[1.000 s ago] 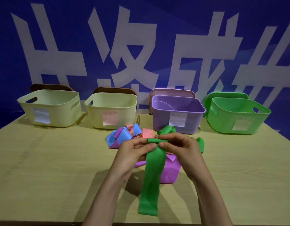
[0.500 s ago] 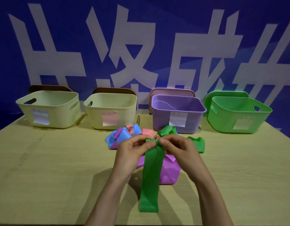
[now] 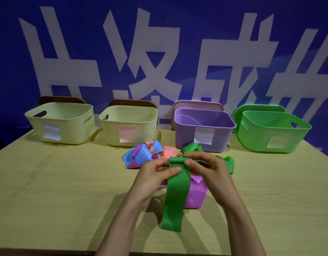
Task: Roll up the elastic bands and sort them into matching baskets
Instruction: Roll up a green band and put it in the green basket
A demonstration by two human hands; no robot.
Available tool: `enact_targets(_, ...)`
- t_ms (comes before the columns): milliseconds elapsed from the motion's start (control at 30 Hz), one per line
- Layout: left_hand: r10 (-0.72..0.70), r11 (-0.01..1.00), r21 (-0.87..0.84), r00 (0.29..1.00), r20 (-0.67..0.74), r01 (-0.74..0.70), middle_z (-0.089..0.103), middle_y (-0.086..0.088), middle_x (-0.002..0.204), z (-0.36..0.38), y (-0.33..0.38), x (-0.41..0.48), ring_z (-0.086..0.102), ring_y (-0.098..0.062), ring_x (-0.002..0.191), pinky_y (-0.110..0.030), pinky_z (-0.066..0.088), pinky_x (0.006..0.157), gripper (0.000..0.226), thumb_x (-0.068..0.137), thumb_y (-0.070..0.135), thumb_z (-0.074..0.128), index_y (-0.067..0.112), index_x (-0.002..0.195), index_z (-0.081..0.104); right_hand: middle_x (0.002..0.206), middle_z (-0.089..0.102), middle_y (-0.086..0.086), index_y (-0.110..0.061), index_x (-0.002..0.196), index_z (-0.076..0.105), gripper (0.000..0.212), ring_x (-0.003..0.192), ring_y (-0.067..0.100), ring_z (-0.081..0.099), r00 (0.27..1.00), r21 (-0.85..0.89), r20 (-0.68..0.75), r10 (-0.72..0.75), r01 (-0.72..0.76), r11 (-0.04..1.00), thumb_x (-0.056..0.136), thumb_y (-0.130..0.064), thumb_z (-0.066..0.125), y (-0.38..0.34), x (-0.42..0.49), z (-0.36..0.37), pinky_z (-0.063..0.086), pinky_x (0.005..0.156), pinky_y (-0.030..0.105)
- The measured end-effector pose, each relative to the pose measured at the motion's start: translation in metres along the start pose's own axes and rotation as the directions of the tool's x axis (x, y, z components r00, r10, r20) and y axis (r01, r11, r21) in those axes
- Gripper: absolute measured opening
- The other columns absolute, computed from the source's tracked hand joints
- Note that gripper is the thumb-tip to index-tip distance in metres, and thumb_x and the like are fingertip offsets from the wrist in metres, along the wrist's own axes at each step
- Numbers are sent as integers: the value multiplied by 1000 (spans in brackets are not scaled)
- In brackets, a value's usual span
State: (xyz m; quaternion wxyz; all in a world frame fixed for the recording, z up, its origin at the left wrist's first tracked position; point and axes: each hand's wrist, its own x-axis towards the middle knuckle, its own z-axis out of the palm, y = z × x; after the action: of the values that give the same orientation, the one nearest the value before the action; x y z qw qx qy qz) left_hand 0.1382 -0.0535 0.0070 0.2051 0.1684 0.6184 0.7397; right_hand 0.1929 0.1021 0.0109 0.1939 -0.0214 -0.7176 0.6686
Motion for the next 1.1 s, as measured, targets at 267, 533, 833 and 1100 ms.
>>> enact_targets(267,16,999,-43,999,-31,-17,74,-6,80,6,5,-1,70,-15,73,-24,56,62,25,68,23,72,9,88,72,90,74,9,-4,87,73,23,88,18,70,997,-2,28,-78,78,997,69,12,73,-4,-2,-3,56,79,23)
enact_targets(533,158,987,42,985,-73,-155,75,3,79,8,4,-1,69,-7,77,-17,53,68,14,78,-1,69,10,86,72,97,73,4,-12,102,71,17,95,18,68,997,-83,82,13,-6,997,85,-13,68,0,-4,-4,55,84,30)
enact_targets(833,109,994,-9,992,-58,-110,74,0,85,9,2,-1,69,-15,82,-24,57,70,18,78,2,70,14,92,70,80,74,1,-16,83,74,10,76,7,65,1000,-14,-18,-10,10,1000,84,-8,67,0,-4,4,51,68,18)
enact_targets(1100,-21,1000,-24,999,-30,20,71,-4,66,11,0,-4,66,-7,56,-13,44,47,9,80,-2,68,0,88,68,91,75,8,-13,86,75,19,87,18,70,999,119,-38,11,-7,993,74,1,72,1,-5,0,56,74,25)
